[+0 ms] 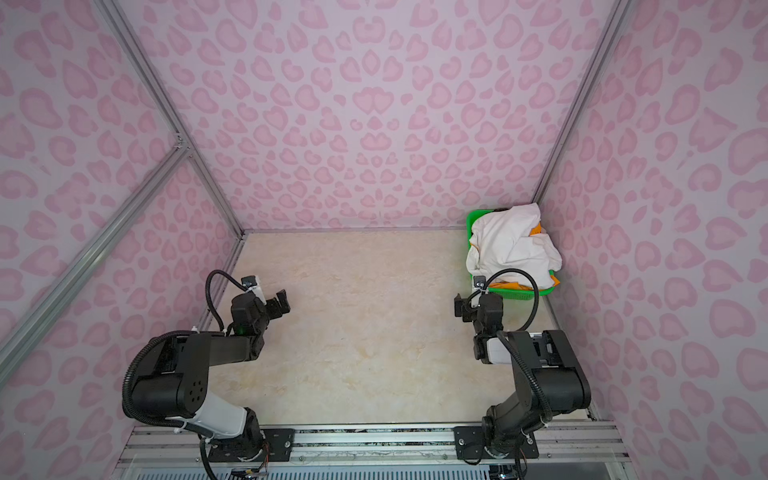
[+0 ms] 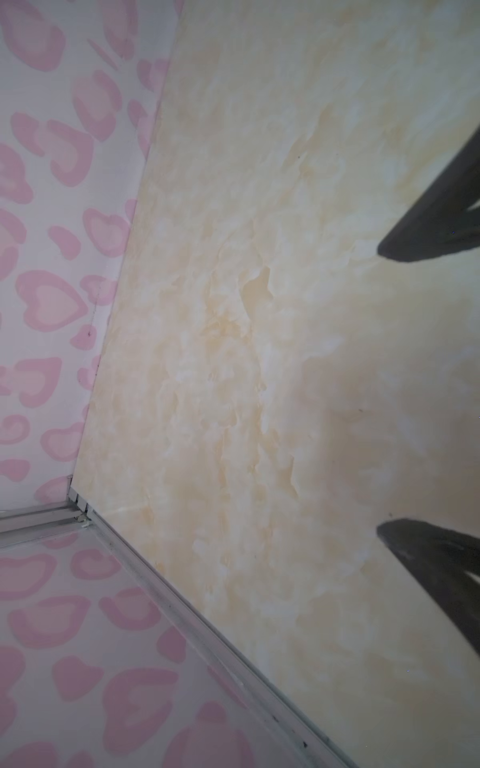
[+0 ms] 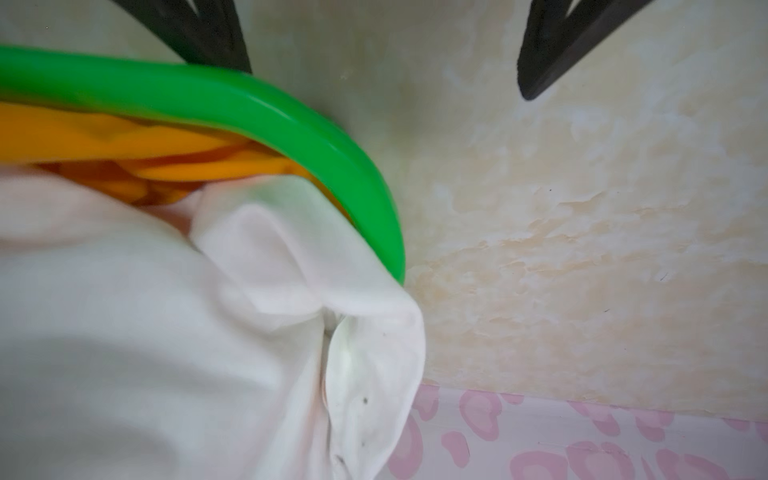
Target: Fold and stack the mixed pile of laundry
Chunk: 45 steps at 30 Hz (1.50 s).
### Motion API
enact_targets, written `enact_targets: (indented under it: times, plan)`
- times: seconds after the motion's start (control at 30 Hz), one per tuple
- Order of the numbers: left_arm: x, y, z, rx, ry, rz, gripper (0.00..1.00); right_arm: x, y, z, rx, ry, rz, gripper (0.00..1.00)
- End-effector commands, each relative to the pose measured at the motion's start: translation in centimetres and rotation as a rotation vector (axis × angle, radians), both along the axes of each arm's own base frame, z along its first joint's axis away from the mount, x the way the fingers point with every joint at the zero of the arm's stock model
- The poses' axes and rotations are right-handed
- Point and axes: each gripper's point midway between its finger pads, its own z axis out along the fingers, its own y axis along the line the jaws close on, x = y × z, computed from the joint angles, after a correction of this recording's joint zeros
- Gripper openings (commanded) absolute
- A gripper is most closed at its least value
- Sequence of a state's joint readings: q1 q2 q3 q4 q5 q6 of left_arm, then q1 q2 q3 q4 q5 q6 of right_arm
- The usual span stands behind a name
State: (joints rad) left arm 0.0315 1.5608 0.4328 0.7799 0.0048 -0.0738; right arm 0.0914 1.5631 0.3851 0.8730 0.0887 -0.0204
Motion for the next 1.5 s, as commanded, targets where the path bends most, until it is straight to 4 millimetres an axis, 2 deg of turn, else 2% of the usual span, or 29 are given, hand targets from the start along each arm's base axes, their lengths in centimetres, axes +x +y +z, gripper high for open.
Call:
enact_targets:
  times: [0.0,1.3,1.47]
  plan:
    - [0.4,0.1,0.9,0.006,-0.040,0.000,0.98,0.4,0.1,0.7,-0.006,-0.032,0.010,1.00]
    - [0.3,0.5,1.2,0.010,-0.046,0.029,0.98,0.3,0.3,0.8,-0.003,-0.038,0.016,1.00]
    - [-0.5,0.6,3.1,0.027,-0.047,0.055,0.98,-0.6,0.1,3.1,-0.013,-0.069,-0.004,1.00]
